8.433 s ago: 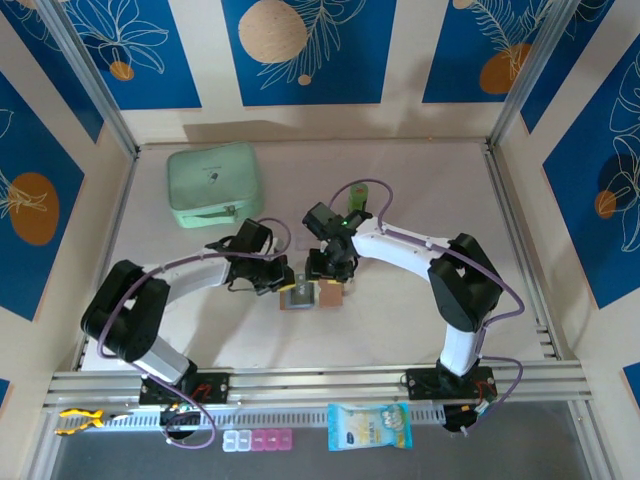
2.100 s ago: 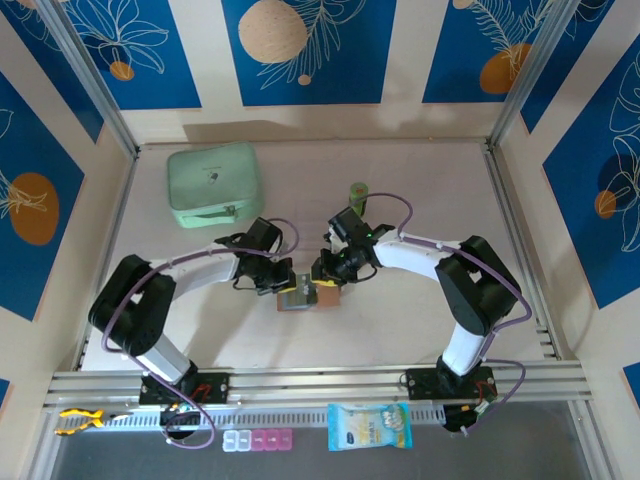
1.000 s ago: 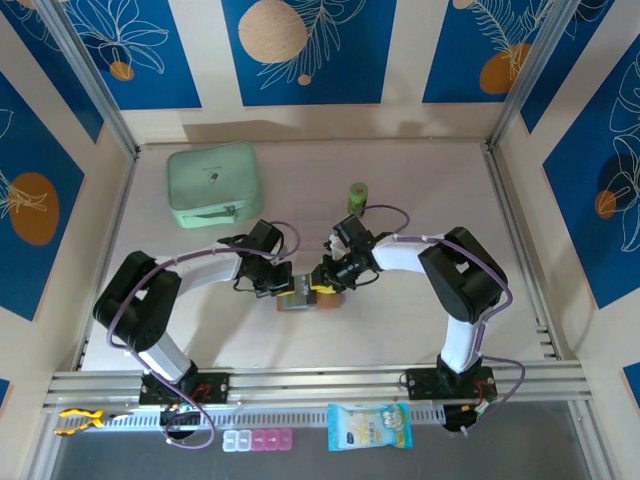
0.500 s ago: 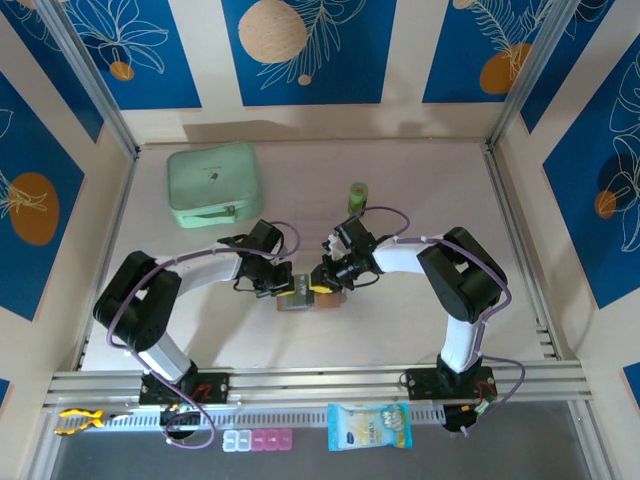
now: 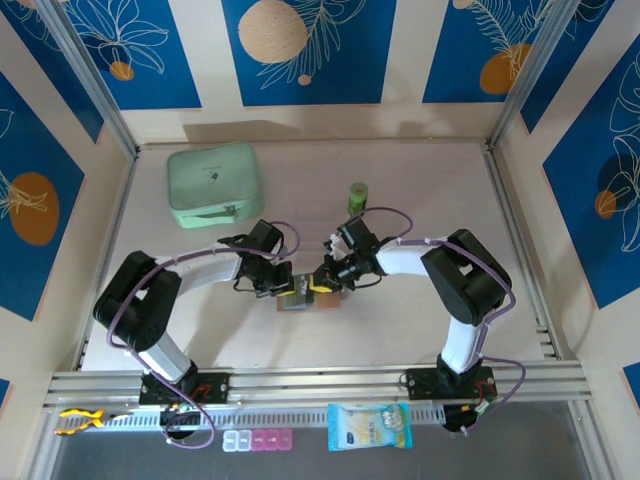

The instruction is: Take the credit cards out of the card holder

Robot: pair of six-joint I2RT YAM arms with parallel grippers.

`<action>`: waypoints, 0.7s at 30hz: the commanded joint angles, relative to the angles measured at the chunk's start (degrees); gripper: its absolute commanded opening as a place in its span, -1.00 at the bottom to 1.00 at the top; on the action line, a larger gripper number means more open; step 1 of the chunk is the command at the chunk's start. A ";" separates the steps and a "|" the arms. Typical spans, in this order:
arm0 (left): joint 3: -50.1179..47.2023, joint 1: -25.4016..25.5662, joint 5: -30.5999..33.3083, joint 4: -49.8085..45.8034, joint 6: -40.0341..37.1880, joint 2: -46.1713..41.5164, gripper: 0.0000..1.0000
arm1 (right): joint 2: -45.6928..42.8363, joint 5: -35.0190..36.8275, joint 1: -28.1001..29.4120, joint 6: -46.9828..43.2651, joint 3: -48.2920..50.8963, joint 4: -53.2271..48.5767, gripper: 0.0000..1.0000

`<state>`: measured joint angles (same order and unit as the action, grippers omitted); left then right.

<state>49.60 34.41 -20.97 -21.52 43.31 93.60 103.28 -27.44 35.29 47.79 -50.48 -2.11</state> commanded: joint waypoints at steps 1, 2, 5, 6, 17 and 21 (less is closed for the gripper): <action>-1.14 0.40 1.50 -2.56 -0.68 0.70 -1.00 | -2.31 0.86 -0.74 -1.07 1.41 -2.40 -0.87; -1.11 0.41 1.52 -2.56 -0.70 0.69 -1.00 | -2.77 1.13 -0.89 -1.31 1.47 -2.94 -0.87; -0.96 0.39 1.52 -2.56 -0.63 0.53 -1.00 | -4.45 2.01 -1.06 -2.15 1.51 -4.40 -0.89; -0.98 0.41 1.48 -2.46 -0.68 0.44 -1.00 | -4.88 2.55 -1.14 -2.54 1.33 -5.22 -0.89; 0.15 0.30 2.14 -0.56 0.62 -3.72 -0.94 | -11.40 6.83 -3.08 -10.39 -1.82 -15.20 -0.96; 0.55 -0.33 2.21 -0.05 0.81 -5.35 -0.91 | -13.13 9.15 -3.29 -16.32 -4.64 -19.45 -1.00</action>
<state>49.60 34.37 -19.79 -21.50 43.59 90.28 92.47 -20.03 32.21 37.47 -52.34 -16.58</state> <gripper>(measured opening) 0.061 0.063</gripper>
